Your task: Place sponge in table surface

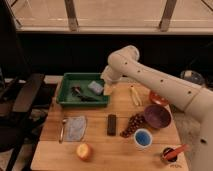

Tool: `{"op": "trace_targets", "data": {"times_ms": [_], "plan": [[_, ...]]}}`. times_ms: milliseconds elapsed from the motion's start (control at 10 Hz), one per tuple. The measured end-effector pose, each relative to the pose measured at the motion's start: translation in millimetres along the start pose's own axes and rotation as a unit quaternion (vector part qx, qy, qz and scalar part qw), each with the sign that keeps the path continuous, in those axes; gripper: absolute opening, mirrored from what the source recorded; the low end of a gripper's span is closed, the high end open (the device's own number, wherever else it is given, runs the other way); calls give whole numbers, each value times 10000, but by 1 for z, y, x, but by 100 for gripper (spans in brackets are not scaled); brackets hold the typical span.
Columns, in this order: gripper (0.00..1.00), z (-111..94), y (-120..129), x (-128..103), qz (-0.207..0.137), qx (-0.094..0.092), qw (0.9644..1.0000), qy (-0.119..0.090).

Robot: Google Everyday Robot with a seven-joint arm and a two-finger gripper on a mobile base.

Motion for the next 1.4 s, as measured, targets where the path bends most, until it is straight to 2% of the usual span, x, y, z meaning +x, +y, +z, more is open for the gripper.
{"op": "trace_targets", "data": {"times_ms": [100, 300, 500, 1000, 1400], "plan": [[65, 15, -18, -22, -157, 50, 9998, -80], [65, 37, -43, -49, -336, 64, 9991, -247], [65, 51, -58, -65, -407, 7, 9984, -386], [65, 56, -61, -56, -331, 8, 9990, -315], [65, 113, -77, -27, -184, -19, 9996, -202]]}}
